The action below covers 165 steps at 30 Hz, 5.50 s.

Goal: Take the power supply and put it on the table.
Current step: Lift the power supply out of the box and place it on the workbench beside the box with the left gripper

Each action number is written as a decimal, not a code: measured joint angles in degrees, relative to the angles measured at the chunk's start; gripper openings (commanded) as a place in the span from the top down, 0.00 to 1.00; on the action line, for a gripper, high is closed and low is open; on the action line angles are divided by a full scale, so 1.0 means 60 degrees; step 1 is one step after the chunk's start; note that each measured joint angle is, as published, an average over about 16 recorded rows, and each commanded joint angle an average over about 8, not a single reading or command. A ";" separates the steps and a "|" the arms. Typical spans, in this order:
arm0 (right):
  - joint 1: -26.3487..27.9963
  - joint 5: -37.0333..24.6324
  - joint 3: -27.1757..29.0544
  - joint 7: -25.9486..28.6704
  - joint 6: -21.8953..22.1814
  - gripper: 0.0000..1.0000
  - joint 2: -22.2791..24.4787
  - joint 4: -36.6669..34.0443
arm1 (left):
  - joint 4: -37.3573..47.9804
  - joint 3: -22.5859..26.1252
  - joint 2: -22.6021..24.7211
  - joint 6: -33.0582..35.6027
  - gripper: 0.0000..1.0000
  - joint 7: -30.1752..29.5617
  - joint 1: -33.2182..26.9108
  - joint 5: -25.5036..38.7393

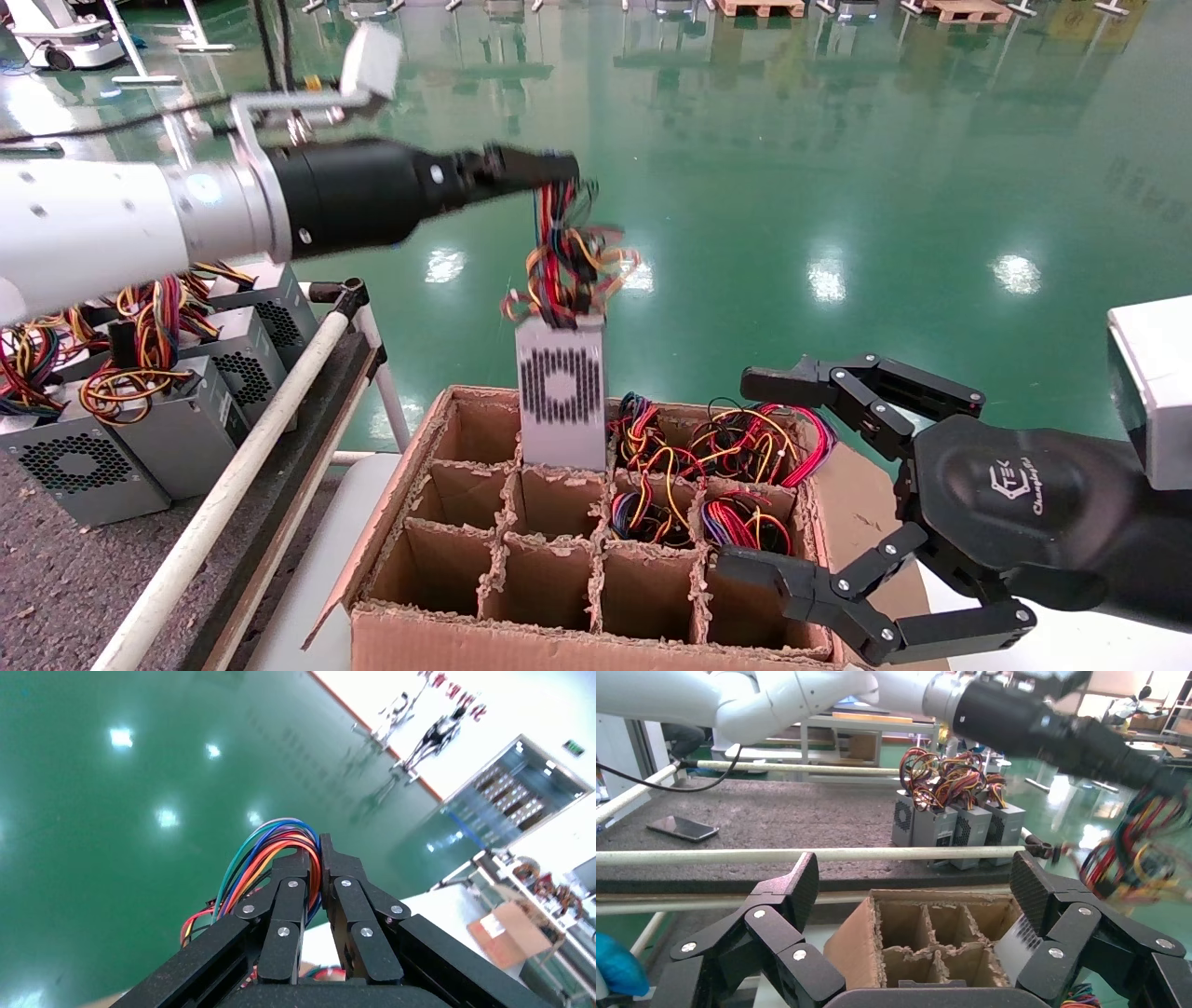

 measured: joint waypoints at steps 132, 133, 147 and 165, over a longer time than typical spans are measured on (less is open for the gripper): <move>0.0000 0.0001 -0.0001 0.0000 0.0000 0.00 0.0000 0.0000 | 1.4579 0.0487 -0.3566 0.0809 1.00 1.1050 -0.8076 0.2926; 0.0000 0.0001 -0.0001 0.0000 0.0000 0.00 0.0000 0.0000 | 1.4743 0.0494 -0.3541 0.0757 1.00 1.1181 -0.8134 0.2900; -0.0002 0.0002 0.0000 -0.0001 0.0002 0.00 0.0002 -0.0002 | 1.5871 0.0542 -0.3393 0.0322 0.00 1.2049 -0.8562 0.2644; -0.0002 0.0002 0.0000 -0.0001 0.0003 0.00 0.0002 -0.0002 | 1.5758 0.0540 -0.3400 0.0364 0.00 1.2011 -0.8520 0.2647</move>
